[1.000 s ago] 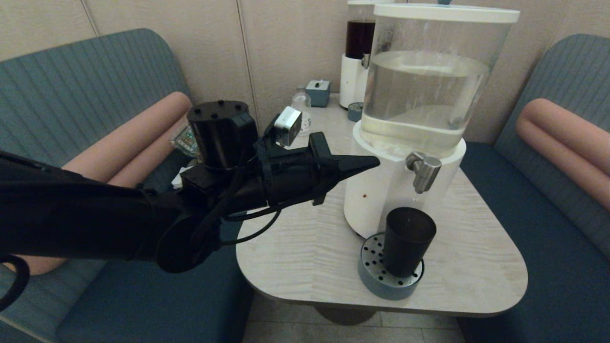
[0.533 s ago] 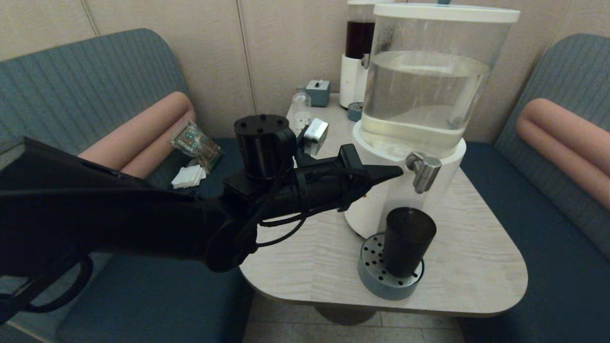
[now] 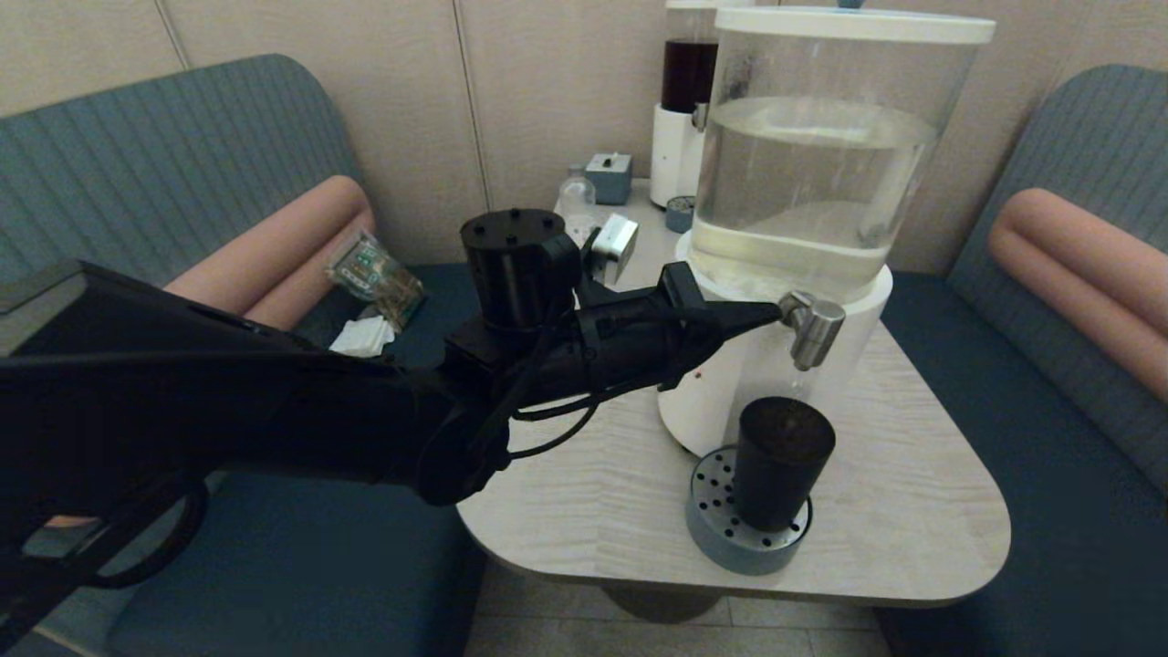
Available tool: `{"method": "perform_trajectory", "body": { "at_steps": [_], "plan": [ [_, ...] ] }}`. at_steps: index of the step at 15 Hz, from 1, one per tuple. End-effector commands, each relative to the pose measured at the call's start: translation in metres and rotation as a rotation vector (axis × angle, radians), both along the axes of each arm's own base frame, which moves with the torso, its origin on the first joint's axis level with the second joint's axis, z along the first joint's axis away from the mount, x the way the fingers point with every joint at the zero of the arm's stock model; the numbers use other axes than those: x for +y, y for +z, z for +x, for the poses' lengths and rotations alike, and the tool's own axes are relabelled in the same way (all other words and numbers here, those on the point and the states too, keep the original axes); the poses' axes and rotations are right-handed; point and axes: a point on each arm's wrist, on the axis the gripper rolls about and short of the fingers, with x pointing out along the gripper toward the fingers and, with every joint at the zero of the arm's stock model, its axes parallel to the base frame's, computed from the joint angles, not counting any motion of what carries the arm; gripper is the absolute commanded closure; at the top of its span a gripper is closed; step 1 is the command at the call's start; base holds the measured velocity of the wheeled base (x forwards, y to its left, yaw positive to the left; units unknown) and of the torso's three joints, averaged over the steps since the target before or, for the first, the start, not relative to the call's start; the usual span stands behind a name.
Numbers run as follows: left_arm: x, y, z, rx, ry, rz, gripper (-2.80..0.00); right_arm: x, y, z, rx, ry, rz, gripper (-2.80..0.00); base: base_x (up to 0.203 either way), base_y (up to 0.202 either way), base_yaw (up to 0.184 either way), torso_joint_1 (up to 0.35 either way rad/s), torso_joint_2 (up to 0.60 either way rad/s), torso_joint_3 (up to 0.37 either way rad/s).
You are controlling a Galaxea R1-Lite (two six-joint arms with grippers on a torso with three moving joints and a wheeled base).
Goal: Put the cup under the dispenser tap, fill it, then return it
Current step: Turn off the faucet
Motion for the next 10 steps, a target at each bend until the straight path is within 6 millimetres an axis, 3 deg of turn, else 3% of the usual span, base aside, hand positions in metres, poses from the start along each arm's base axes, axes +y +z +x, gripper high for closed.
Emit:
{"method": "perform_trajectory", "body": {
  "at_steps": [1,10],
  "plan": [
    [-0.002,0.000,0.002,0.000,-0.004,-0.005,0.00,0.000,0.000,0.000,0.003,0.000,0.000,0.00,0.000,0.000,0.000,0.000,0.00,0.000],
    [-0.012,-0.002,0.015,-0.016,-0.004,-0.019,0.00,0.000,0.000,0.000,0.003,0.000,0.000,0.00,0.000,0.000,0.000,0.000,0.00,0.000]
  ]
}}
